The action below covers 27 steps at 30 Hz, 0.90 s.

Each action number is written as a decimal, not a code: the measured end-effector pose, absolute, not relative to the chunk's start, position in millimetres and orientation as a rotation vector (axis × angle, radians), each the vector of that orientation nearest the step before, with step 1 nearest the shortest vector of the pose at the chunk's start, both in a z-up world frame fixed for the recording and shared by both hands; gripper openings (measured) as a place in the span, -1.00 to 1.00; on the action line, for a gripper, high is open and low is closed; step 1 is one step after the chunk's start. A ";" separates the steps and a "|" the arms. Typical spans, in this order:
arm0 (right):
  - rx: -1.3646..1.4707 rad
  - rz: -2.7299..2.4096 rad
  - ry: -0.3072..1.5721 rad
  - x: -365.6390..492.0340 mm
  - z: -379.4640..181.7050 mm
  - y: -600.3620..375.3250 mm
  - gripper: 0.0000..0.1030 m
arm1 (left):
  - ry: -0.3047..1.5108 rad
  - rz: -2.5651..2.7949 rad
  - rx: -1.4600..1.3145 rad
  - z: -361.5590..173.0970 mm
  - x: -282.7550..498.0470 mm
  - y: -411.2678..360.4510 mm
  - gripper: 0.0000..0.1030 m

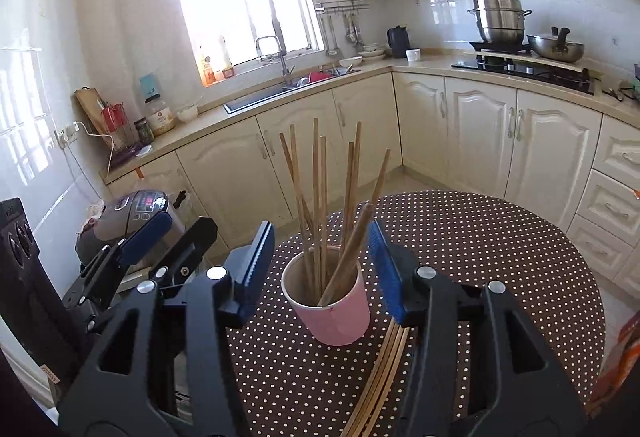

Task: Organize utensils
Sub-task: 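Withdraw both open grippers from the cup toward the remaining chopsticks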

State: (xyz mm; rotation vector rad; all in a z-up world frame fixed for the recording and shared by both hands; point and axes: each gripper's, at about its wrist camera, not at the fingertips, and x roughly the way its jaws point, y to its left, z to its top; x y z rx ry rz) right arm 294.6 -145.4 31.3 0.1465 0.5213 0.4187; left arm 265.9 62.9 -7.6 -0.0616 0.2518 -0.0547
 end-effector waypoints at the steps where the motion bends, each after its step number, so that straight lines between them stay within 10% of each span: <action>1: 0.148 0.416 0.517 292.8 32.4 -148.0 -0.03 | 0.250 -0.057 -0.056 -5.8 264.5 60.8 0.21; 27: 0.162 0.312 0.499 256.9 -0.4 -220.8 0.23 | 0.403 -0.173 0.068 -45.0 252.7 -6.1 0.21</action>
